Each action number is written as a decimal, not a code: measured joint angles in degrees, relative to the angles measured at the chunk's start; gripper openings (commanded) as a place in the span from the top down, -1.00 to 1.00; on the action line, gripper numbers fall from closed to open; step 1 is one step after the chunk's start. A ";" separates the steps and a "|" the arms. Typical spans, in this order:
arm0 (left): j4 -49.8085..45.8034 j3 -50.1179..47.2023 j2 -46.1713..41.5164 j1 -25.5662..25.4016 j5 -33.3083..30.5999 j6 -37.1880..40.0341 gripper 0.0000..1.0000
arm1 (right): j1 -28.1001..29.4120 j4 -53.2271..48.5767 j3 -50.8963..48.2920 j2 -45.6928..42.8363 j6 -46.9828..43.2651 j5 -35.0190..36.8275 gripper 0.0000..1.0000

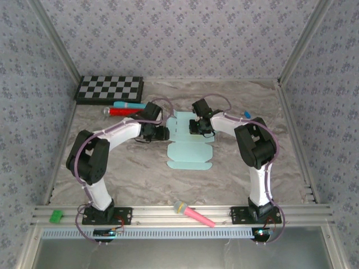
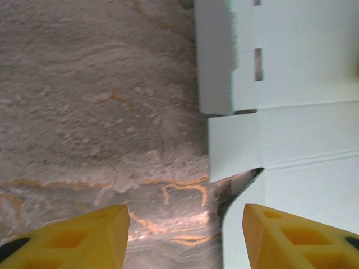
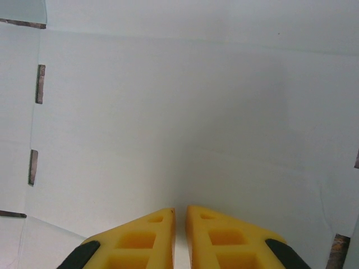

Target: Fold the paper box

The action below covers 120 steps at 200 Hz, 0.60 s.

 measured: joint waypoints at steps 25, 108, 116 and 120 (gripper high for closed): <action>3.87 -0.31 0.44 -0.39 0.63 -0.42 -0.11 | 0.11 0.11 -0.09 -0.04 0.02 0.22 0.68; 8.09 -0.13 4.98 -0.52 3.39 -1.18 -0.02 | 0.20 0.11 -0.09 -0.04 0.02 0.42 0.68; 8.26 -0.13 5.27 -0.52 3.89 -1.25 -0.01 | 0.20 0.11 -0.09 -0.04 0.02 0.42 0.68; 8.28 -0.04 5.40 -0.52 4.13 -1.25 -0.01 | 0.20 0.11 -0.09 -0.04 0.02 0.42 0.68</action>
